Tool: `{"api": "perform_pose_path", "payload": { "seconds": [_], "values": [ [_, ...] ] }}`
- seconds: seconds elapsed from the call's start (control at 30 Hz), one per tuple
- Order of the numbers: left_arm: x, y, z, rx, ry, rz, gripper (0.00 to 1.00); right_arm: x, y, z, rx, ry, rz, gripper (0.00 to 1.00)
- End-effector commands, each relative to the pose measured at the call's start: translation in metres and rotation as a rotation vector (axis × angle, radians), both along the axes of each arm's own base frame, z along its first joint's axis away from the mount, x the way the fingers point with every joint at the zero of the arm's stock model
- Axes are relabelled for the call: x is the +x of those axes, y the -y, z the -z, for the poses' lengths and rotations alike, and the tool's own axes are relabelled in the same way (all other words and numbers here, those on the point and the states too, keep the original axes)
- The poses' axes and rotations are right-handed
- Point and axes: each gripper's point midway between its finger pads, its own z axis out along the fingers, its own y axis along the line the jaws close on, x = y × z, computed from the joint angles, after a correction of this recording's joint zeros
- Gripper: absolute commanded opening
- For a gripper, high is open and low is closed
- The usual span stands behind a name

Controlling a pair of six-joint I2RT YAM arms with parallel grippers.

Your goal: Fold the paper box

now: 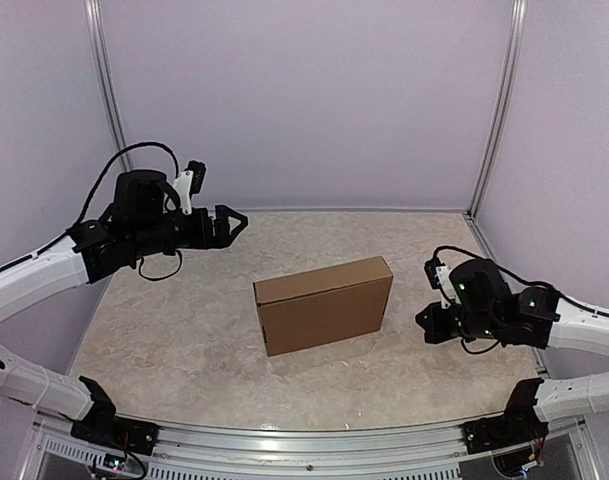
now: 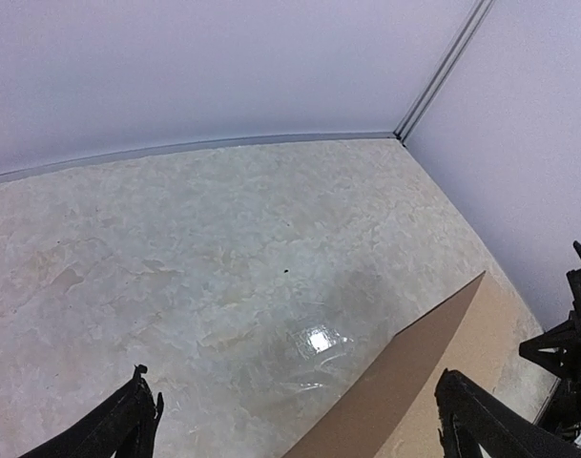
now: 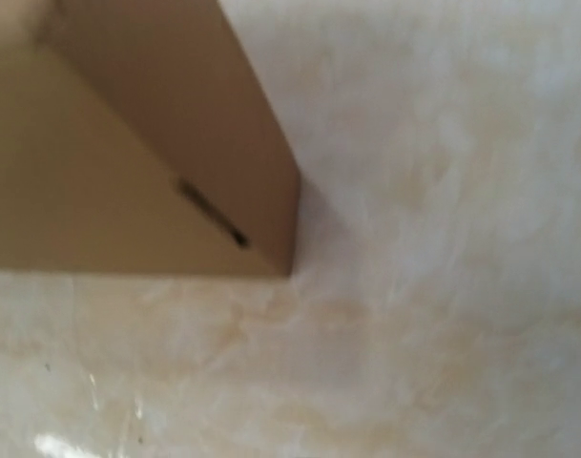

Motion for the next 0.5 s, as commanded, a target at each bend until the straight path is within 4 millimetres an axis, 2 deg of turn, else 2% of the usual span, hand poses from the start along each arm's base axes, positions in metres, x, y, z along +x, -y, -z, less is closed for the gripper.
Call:
{"api": "perform_pose_path", "payload": {
  "seconds": [0.0, 0.1, 0.37, 0.47],
  "values": [
    [0.015, -0.003, 0.022, -0.029, -0.067, -0.007, 0.99, -0.004, -0.015, 0.025, 0.077, -0.094, 0.002, 0.0],
    [0.018, 0.003, 0.034, -0.021, -0.108, 0.018, 0.98, -0.005, -0.026, 0.04, 0.139, -0.137, 0.0, 0.0],
    [0.028, 0.016, 0.066, 0.005, -0.221, 0.031, 0.91, 0.002, -0.058, 0.064, 0.25, -0.222, -0.004, 0.0],
    [0.027, 0.02, 0.075, 0.007, -0.25, 0.047, 0.85, 0.011, -0.067, 0.069, 0.285, -0.218, 0.011, 0.0]
  ]
}}
